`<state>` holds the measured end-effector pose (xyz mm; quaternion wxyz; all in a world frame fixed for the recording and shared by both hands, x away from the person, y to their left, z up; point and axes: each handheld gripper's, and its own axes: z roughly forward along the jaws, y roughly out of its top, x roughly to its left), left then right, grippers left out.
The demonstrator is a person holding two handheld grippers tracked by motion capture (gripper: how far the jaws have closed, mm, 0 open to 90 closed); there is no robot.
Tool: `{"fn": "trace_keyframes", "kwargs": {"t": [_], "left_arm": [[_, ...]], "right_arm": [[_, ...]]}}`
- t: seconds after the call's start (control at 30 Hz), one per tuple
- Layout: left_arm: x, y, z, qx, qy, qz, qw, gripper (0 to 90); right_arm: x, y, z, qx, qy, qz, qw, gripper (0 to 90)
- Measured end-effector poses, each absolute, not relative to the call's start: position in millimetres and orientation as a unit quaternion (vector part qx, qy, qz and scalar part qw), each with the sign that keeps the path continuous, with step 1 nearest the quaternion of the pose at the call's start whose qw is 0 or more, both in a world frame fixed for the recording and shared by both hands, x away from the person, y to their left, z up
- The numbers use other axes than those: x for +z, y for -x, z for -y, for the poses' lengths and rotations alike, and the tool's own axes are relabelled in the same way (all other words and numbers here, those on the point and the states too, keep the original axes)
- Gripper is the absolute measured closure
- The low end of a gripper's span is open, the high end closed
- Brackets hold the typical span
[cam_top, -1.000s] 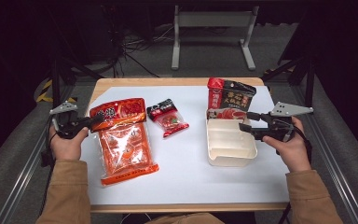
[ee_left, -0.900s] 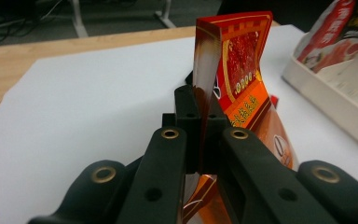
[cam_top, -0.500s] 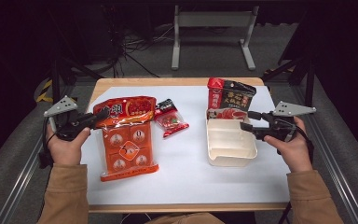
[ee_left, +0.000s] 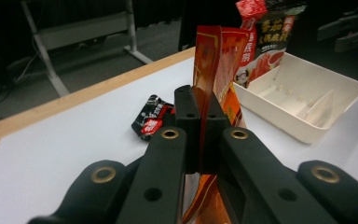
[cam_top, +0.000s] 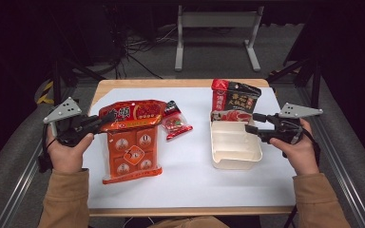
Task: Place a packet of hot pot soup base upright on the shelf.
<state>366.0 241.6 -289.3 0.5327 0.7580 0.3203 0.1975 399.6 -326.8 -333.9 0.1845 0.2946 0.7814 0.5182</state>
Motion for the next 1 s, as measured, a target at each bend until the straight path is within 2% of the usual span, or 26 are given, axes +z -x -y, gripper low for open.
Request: {"fn": "trace_keyframes", "kwargs": {"t": [0.6, 1.0], "left_arm": [[-264.2, -337.3, -220.4, 0.214, -0.774, -0.219, 0.554, 90.0], [-261.2, -341.1, -209.4, 0.209, -0.766, -0.217, 0.568, 90.0]], "right_arm": [[-331.5, -402.2, 313.3, 0.522, -0.277, -0.788, 0.172, 39.5], [-317.5, -403.7, 288.2, 0.553, -0.244, -0.780, 0.162, 39.3]]}}
